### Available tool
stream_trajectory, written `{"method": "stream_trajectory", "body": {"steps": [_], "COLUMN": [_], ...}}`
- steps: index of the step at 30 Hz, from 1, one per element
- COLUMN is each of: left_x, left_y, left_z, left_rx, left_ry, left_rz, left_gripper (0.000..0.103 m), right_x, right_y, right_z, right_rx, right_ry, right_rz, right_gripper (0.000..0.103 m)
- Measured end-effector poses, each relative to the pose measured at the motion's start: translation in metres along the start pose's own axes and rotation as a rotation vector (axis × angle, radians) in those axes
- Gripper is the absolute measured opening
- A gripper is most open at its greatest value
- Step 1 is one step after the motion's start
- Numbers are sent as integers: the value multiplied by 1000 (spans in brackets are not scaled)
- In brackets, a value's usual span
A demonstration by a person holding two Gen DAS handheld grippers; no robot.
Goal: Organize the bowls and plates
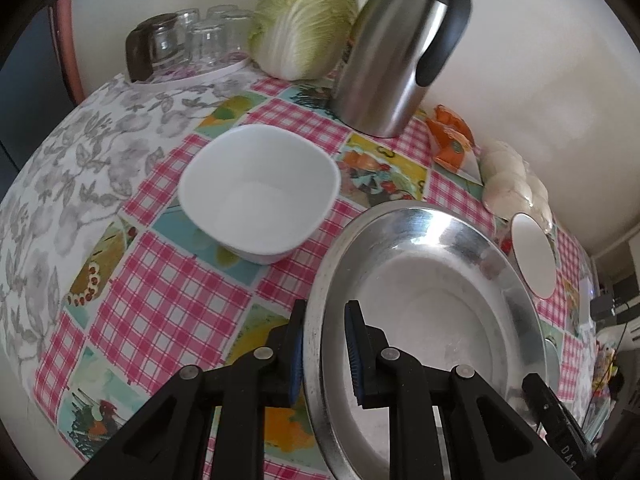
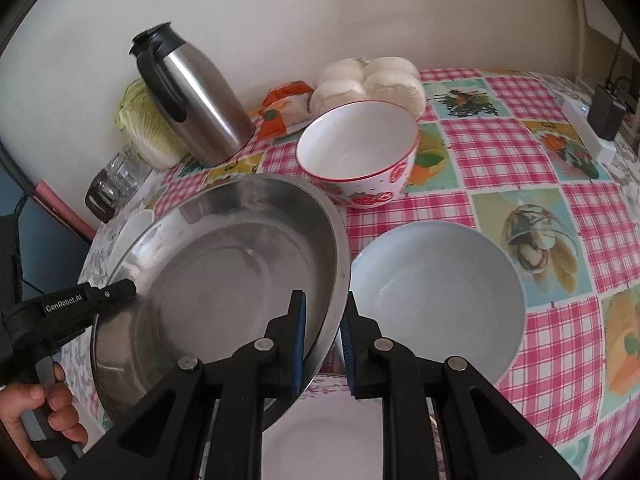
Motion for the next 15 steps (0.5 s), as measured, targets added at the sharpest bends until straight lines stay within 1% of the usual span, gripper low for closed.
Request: {"method": "stream_trajectory", "body": {"steps": [6, 11, 15], "left_x": [2, 4, 7], "left_y": [14, 16, 15], "left_z": [4, 5, 4], "left_rx": [-30, -31, -28], "left_ry": [0, -3, 4], "left_rz": [5, 16, 8], "left_gripper": [21, 21, 21], "right_x": [12, 24, 25], "right_y": [12, 15, 16], "right_z": [-1, -3, -2], "right_rx": [-33, -32, -41], "right_ry": [20, 45, 41], "right_rz": [-7, -3, -12], "right_gripper": [18, 18, 18]}}
Point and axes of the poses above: each gripper's, at about its wrist camera, not at the fingertips, and x roughly the way its jaws point, y to its left, z to its top, the point moved 8 cm from there along x, roughly the way its jaws point, and after that the axes turned 10 degrees about y, right-handed, at the moved point
